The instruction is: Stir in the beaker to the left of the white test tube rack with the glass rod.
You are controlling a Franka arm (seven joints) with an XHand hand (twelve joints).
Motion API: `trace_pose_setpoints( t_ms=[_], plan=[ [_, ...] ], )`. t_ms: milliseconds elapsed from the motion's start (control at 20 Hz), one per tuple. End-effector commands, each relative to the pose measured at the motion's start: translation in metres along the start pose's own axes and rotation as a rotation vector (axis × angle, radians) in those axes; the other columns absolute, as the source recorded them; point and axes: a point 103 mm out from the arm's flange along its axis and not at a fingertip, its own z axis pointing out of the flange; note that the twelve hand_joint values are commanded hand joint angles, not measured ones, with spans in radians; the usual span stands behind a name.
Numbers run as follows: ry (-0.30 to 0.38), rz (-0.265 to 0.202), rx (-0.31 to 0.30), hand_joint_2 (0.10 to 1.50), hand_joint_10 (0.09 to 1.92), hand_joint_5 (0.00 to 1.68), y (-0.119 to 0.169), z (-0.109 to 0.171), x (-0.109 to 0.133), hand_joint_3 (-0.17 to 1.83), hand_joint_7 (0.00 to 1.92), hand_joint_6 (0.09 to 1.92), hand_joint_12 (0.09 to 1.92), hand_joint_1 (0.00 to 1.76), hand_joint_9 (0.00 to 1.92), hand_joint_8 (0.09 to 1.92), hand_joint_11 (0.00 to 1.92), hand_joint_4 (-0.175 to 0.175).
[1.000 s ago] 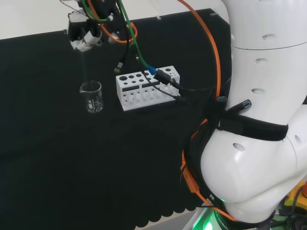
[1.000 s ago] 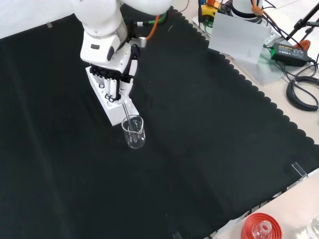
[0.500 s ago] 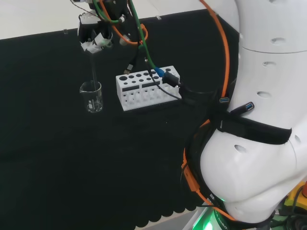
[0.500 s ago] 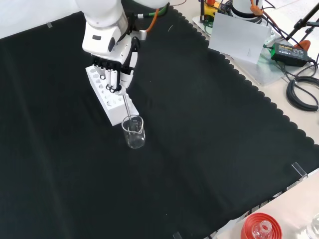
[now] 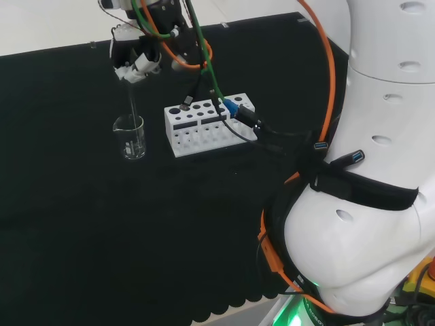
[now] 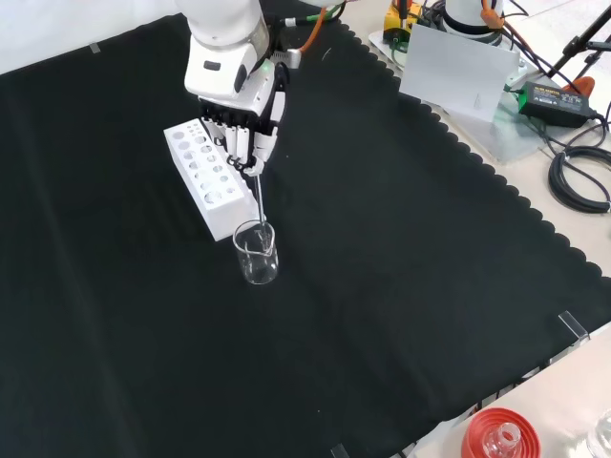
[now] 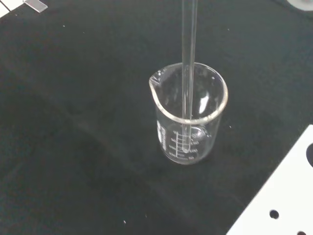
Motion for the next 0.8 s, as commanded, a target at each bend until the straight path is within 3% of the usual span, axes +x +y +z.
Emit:
trace_pose_setpoints(
  t_ms=[50,600,800],
  plan=[
    [-0.014,-0.015,-0.011,1.13,0.57,1.09,0.022,-0.007,0.015,-0.17,1.14,0.83,0.72,1.29,1.67,0.85,1.58,-0.175],
    [0.007,0.004,0.008,1.13,0.57,1.10,0.033,-0.007,0.006,-0.17,1.14,0.83,0.72,1.29,1.67,0.84,1.58,-0.175],
    [0.028,0.013,-0.006,1.13,0.57,1.10,0.037,-0.007,-0.017,-0.17,1.14,0.83,0.72,1.29,1.67,0.84,1.58,-0.175]
  ],
)
